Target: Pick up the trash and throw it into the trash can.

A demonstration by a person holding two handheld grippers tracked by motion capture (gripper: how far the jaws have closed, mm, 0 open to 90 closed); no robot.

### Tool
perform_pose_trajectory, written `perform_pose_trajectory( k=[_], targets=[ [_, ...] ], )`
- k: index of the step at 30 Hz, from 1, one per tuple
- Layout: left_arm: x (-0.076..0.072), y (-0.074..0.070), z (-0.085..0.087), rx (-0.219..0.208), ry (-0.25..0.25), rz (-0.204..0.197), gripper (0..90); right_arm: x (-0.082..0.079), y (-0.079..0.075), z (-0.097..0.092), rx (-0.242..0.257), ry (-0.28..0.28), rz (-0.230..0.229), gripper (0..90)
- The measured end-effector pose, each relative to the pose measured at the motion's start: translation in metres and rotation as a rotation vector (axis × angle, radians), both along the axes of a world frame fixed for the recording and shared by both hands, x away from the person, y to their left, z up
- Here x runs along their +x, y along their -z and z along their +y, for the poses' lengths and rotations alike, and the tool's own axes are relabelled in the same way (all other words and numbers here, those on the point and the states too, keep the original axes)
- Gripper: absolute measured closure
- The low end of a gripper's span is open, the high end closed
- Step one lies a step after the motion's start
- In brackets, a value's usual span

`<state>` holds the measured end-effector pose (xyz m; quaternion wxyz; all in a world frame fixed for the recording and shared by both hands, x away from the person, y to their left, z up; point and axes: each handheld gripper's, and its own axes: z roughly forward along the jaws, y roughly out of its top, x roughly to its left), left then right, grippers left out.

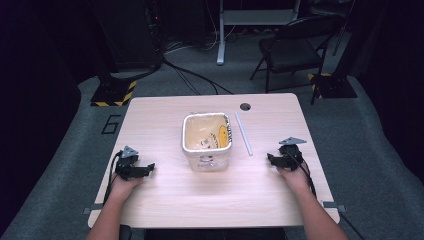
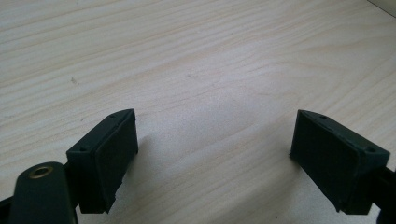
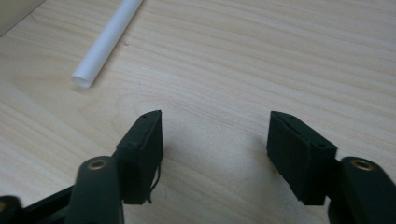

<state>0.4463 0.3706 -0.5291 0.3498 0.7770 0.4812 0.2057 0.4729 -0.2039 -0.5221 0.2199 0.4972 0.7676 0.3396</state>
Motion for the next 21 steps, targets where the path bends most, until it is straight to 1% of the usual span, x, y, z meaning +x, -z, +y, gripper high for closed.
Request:
perform_pose_trajectory(
  k=[1, 5, 11, 13, 15, 17, 18, 19, 20, 21],
  targets=[
    [0.0, 0.0, 0.0, 0.0, 0.0, 0.0, 14.6, 0.0, 0.0, 0.0, 0.0, 0.0, 0.0, 39.6],
    [0.0, 0.0, 0.0, 0.002, -0.002, -0.001, 14.6, -0.001, -0.003, 0.005, -0.011, 0.0, 0.015, 46.4],
    [0.0, 0.0, 0.0, 0.002, -0.001, -0.001, 14.6, -0.001, -0.007, 0.012, -0.03, -0.023, 0.023, 49.9],
    [0.0, 0.0, 0.0, 0.002, -0.001, -0.001, 14.6, -0.002, -0.009, 0.014, -0.027, -0.031, 0.028, 51.3],
    [0.0, 0.0, 0.0, 0.002, -0.001, -0.001, 14.6, -0.002, -0.014, 0.017, -0.015, -0.046, 0.026, 52.2],
    [0.0, 0.0, 0.0, 0.002, -0.001, -0.001, 14.6, -0.002, -0.015, 0.018, -0.015, -0.049, 0.022, 52.3],
    [0.0, 0.0, 0.0, 0.003, -0.001, -0.001, 14.6, -0.002, -0.017, 0.019, -0.015, -0.063, 0.018, 52.5],
    [0.0, 0.0, 0.0, 0.003, -0.001, -0.001, 14.6, -0.003, -0.018, 0.021, 0.003, -0.05, 0.028, 52.9],
    [0.0, 0.0, 0.0, 0.003, -0.001, -0.001, 14.6, -0.002, -0.019, 0.02, -0.006, -0.064, 0.021, 53.2],
    [0.0, 0.0, 0.0, 0.002, -0.001, -0.001, 14.6, -0.002, -0.019, 0.02, -0.006, -0.064, 0.021, 53.2]
  ],
)
